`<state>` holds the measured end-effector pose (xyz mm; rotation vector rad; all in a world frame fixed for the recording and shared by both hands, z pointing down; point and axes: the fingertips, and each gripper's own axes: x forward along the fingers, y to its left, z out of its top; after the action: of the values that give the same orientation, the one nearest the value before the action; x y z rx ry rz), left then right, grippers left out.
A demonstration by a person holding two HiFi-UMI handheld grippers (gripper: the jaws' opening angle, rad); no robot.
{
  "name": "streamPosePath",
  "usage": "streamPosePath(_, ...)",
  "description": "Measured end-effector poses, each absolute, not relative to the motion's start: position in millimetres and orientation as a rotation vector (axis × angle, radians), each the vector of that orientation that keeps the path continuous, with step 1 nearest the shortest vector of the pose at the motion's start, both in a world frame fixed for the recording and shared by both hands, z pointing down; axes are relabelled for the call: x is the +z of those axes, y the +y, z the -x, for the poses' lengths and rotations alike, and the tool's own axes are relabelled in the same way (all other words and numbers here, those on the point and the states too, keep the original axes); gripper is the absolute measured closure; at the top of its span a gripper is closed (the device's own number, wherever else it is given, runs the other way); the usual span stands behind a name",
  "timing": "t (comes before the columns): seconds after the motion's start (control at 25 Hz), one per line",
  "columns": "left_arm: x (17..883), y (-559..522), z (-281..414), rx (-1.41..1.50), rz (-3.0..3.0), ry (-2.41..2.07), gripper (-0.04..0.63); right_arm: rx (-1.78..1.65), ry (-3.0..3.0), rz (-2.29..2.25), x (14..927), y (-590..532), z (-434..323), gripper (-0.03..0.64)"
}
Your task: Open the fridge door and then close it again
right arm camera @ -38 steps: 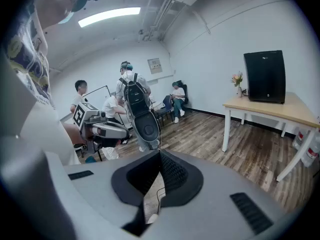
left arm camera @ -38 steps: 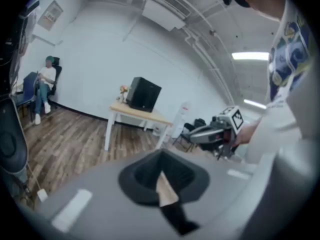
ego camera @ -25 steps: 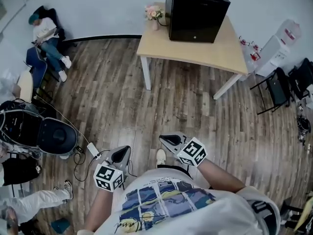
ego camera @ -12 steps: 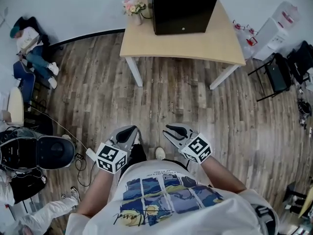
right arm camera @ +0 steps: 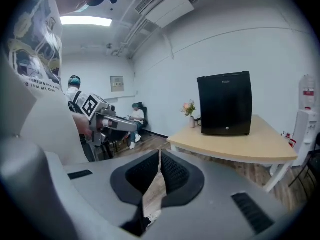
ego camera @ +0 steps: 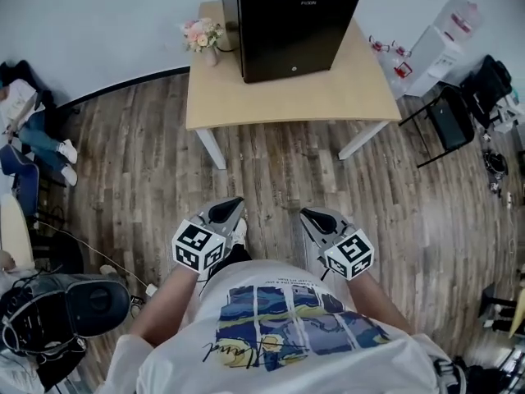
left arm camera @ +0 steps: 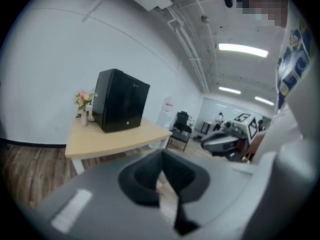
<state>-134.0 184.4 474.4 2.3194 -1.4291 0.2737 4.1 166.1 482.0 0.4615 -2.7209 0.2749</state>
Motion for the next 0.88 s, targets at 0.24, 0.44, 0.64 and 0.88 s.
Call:
streamPosePath(0.24, 457, 102, 179, 0.25, -2.435, -1.347, 0.574, 0.279, -2.669, -0.585, 477, 118, 35, 0.594)
streamPosePath(0.44, 458, 50, 219, 0.212, -2.46, -1.354, 0.561, 0.263, -2.674, -0.644, 472, 93, 68, 0.594)
streamPosePath(0.64, 453, -2, 233, 0.202, -2.46, -1.406, 0.558, 0.262, -2.689, -0.674, 461, 70, 63, 0.594)
streamPosePath(0.88, 435, -68, 233, 0.186, -2.418, -1.53, 0.548, 0.267, -2.723, -0.644, 450, 26, 36, 0.594)
